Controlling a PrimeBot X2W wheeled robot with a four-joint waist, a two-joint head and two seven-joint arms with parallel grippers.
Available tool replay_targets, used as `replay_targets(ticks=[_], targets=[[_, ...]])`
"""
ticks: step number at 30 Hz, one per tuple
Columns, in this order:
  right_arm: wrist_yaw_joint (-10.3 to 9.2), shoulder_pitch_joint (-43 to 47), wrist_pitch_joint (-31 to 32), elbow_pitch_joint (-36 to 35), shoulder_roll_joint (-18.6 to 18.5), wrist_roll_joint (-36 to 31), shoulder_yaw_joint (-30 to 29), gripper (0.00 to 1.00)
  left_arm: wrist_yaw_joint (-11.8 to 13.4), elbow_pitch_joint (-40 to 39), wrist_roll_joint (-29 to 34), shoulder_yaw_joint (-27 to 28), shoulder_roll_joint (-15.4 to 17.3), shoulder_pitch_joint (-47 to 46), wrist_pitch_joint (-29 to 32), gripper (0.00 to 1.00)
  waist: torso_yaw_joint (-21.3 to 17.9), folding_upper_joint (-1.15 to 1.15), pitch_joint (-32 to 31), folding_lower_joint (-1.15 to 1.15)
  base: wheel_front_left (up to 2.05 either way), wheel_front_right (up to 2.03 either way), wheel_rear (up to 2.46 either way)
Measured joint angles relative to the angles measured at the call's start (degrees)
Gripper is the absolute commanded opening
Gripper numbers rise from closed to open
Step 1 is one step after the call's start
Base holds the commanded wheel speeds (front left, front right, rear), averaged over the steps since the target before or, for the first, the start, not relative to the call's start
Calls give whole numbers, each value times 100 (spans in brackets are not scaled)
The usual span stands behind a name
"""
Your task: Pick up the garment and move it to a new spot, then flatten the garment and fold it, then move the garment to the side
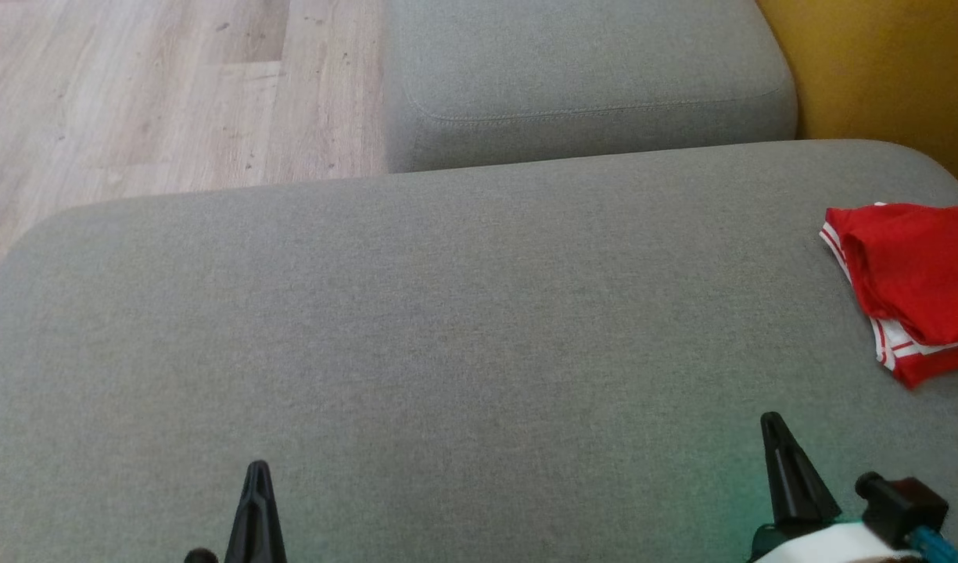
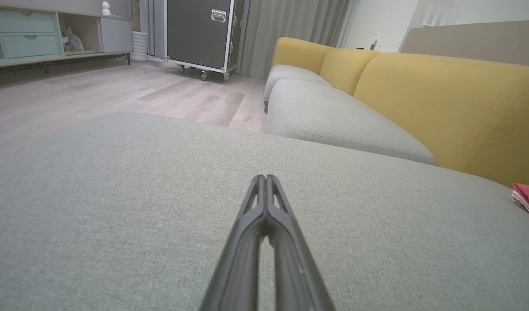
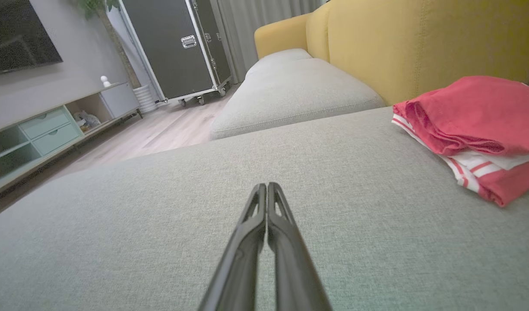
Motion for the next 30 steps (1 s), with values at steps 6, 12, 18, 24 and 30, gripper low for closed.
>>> replay_targets(ticks=[6, 12, 18, 24, 30], targets=[[0, -104, 88, 23, 0, 426, -30, 0, -100, 56, -419, 34, 4, -127, 97, 0, 1, 0, 15, 0, 0, 0, 0], [0, -118, 168, 30, 0, 842, -70, 0, -177, 146, -834, 115, 12, -202, 154, 0, 2, 0, 31, 0, 0, 0, 0], [0, -220, 243, 56, 0, 1263, -124, 0, -249, 196, -1256, 165, 25, -275, 245, 0, 2, 0, 47, 0, 0, 0, 0], [0, -225, 301, 63, 0, 1608, -171, 0, -301, 215, -1594, 187, 34, -365, 303, 0, 3, 0, 60, 0, 0, 0, 0], [0, -343, 414, 82, 0, 2028, -214, 0, -354, 280, -2006, 238, 46, -446, 404, 0, 3, 0, 76, 0, 0, 0, 0]])
